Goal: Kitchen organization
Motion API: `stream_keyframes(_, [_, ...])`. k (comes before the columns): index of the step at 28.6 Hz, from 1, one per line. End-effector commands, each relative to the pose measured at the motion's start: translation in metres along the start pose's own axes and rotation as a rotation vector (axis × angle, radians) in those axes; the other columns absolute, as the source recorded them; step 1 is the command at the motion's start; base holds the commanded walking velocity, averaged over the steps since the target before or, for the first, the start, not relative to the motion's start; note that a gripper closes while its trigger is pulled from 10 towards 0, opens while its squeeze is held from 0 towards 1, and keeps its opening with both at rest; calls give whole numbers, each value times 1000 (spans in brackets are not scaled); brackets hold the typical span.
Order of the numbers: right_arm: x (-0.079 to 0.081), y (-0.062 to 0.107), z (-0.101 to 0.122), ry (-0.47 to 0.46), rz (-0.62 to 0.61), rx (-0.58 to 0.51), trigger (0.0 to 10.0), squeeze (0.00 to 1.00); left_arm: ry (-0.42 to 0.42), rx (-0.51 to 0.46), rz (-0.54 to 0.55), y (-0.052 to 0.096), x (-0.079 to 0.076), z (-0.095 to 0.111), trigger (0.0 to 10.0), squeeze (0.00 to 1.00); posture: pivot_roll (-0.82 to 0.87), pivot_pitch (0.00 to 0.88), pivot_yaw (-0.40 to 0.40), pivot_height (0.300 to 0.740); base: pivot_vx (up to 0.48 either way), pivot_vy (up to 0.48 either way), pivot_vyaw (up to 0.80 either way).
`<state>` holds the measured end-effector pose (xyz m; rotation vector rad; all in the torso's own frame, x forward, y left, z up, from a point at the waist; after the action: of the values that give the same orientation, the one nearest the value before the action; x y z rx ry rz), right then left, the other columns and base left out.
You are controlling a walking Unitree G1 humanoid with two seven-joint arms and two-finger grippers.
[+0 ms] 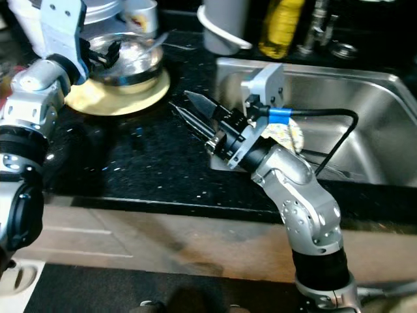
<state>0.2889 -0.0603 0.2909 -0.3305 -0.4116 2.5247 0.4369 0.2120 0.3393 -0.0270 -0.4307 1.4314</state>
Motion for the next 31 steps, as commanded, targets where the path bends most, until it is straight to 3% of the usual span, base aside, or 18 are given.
stream_keyframes(1, [2,1,0,-12,-9,4,10000,0,-22,19,-6,1,3,-2,10000,0,10,212,-90,740,0,0,0])
stream_keyframes(10, [4,2,0,-39,-19,13,10000,0,-49,-55,-38,1,1,11,10000,0,12,230,-91,740,0,0,0])
stream_keyframes(16, [3,2,0,-44,-40,16,10000,0,-46,-167,-77,-5,-3,43,10000,0,11,239,-83,740,0,0,0])
stream_keyframes(20, [3,2,0,-43,-45,18,10000,0,-54,-201,-109,-6,-7,53,10000,0,11,239,-81,740,0,0,0])
stream_keyframes(27, [2,2,-1,-45,-62,19,10000,0,-100,-261,-198,-8,-19,73,10000,0,8,237,-69,740,0,0,0])
stream_keyframes(30, [0,3,-1,-40,-71,24,10000,0,-139,-271,-259,-6,-25,77,10000,0,9,236,-68,740,0,0,0])
stream_keyframes(31, [-1,4,-1,-37,-78,25,10000,0,-188,-268,-301,-5,-28,77,10000,0,11,232,-66,740,0,0,0])
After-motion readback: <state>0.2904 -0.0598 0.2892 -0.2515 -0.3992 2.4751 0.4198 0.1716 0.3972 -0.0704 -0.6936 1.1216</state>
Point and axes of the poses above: a point about 5 cm out from each wrist's last joint towards the gripper, its own y axis pointing back from the gripper into the wrist, its own z axis along the axis of the wrist's last joint, x = y × z, the point moved 3 cm from there along -y, pointing out of the wrist towards the gripper, and after that the axes turned 5 degrees about y, right-handed, at the moved point
